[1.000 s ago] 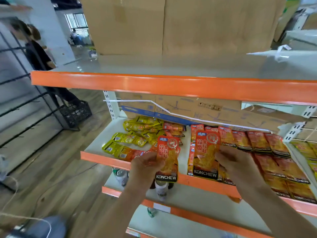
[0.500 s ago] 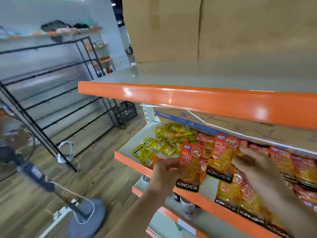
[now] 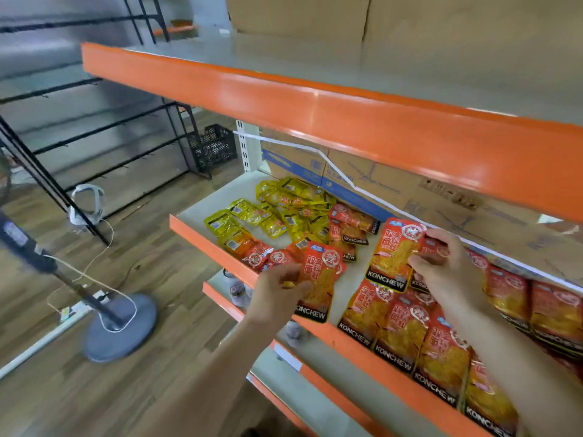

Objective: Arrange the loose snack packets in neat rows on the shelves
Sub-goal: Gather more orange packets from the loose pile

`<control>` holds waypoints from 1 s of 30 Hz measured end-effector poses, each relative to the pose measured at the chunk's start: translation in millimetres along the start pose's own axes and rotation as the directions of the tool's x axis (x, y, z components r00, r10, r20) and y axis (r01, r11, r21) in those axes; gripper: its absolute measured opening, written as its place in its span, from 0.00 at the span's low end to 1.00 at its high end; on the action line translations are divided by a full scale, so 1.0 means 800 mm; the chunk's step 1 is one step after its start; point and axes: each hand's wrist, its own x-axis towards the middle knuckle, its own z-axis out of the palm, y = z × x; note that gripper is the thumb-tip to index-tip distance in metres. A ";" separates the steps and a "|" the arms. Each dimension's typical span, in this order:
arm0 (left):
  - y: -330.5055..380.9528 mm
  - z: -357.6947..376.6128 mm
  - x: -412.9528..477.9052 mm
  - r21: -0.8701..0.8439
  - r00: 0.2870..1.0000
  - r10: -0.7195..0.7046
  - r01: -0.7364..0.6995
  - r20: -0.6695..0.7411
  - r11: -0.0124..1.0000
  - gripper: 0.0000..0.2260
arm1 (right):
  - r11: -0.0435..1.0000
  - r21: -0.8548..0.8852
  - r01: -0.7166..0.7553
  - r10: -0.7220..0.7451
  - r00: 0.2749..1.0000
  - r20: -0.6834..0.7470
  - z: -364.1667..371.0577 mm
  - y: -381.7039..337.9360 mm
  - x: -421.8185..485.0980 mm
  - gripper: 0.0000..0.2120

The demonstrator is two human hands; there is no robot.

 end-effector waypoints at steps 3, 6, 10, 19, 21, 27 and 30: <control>-0.002 0.005 0.015 0.019 0.999 0.036 -0.036 0.020 0.999 0.20 | 0.999 -0.049 0.007 -0.010 0.999 -0.049 0.008 0.003 0.018 0.21; -0.011 0.012 0.027 0.100 0.995 0.088 -0.092 0.048 0.991 0.16 | 1.000 -0.025 0.001 -0.003 0.997 -0.074 0.013 0.005 0.034 0.20; -0.021 0.028 0.037 0.140 0.991 0.045 -0.063 0.127 0.988 0.07 | 1.000 0.003 0.000 0.000 0.993 -0.117 0.008 0.001 0.049 0.20; -0.004 0.092 0.093 -0.109 0.929 -0.177 0.223 0.324 0.969 0.07 | 0.994 -0.107 -0.006 -0.010 0.989 -0.149 0.000 0.015 0.076 0.15; -0.002 0.108 0.112 -0.253 0.896 -0.224 0.335 0.383 0.908 0.08 | 0.987 -0.160 0.007 -0.026 0.992 -0.120 0.003 0.023 0.082 0.15; -0.002 0.135 0.142 -0.271 0.888 -0.242 0.363 0.392 0.892 0.10 | 0.956 -0.291 -0.015 -0.013 0.995 -0.095 0.013 0.041 0.082 0.17; 0.008 0.137 0.154 -0.216 0.890 -0.225 0.328 0.396 0.920 0.07 | 0.966 -0.258 -0.034 0.010 0.995 -0.096 0.016 0.051 0.083 0.20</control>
